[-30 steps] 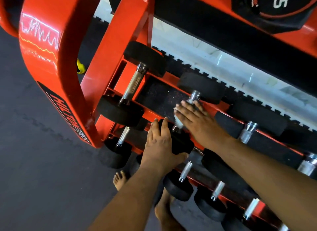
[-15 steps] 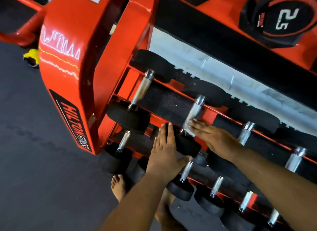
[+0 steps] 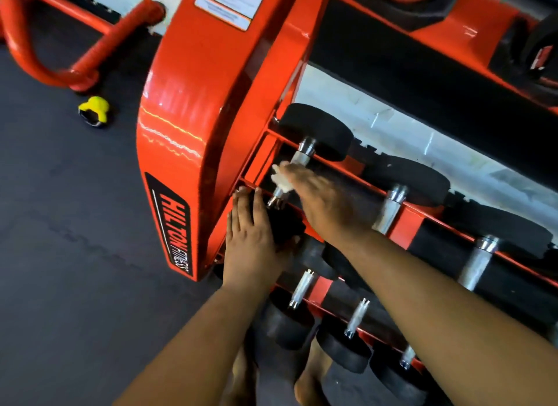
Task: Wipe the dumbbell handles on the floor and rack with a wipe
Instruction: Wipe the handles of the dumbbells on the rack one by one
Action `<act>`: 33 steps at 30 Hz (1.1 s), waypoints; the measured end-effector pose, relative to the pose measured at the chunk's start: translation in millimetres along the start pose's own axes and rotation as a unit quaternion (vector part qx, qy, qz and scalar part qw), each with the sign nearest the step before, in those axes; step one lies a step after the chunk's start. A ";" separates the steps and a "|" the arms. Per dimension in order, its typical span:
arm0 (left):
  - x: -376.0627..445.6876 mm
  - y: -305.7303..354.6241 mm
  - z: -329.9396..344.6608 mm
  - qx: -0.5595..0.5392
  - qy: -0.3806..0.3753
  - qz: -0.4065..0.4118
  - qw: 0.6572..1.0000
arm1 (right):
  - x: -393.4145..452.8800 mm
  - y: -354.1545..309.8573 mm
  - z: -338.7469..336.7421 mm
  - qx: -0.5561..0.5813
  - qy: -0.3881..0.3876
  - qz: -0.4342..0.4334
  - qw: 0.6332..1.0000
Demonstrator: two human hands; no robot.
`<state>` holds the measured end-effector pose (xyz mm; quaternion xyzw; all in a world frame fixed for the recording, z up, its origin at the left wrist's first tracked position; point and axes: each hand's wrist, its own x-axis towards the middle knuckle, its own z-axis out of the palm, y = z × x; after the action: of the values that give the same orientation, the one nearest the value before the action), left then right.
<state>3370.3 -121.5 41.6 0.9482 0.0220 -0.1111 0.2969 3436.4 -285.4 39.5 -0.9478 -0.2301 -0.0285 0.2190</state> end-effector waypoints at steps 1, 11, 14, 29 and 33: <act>4.0 -1.0 -1.4 -0.005 -0.013 -0.008 1.000 | 7.4 1.8 8.6 -0.023 -0.057 -0.040 0.997; 17.1 3.2 -12.2 0.028 -0.082 -0.045 0.995 | 10.9 26.8 14.0 -0.206 -0.129 -0.072 0.967; 19.0 2.5 -18.2 0.033 -0.122 -0.044 0.991 | 9.3 24.4 22.0 -0.166 -0.199 -0.197 0.945; 23.9 6.4 -33.7 0.047 -0.215 -0.055 0.974 | 26.5 30.7 -2.9 -0.257 -0.146 -0.062 0.953; 25.0 7.6 -33.2 0.049 -0.215 -0.058 0.974 | 30.9 23.6 15.2 -0.278 -0.156 -0.031 0.947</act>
<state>3402.1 -109.5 66.8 0.9125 0.0071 -0.3306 0.2407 3473.9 -284.7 21.1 -0.9561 -0.2734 0.0506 -0.0924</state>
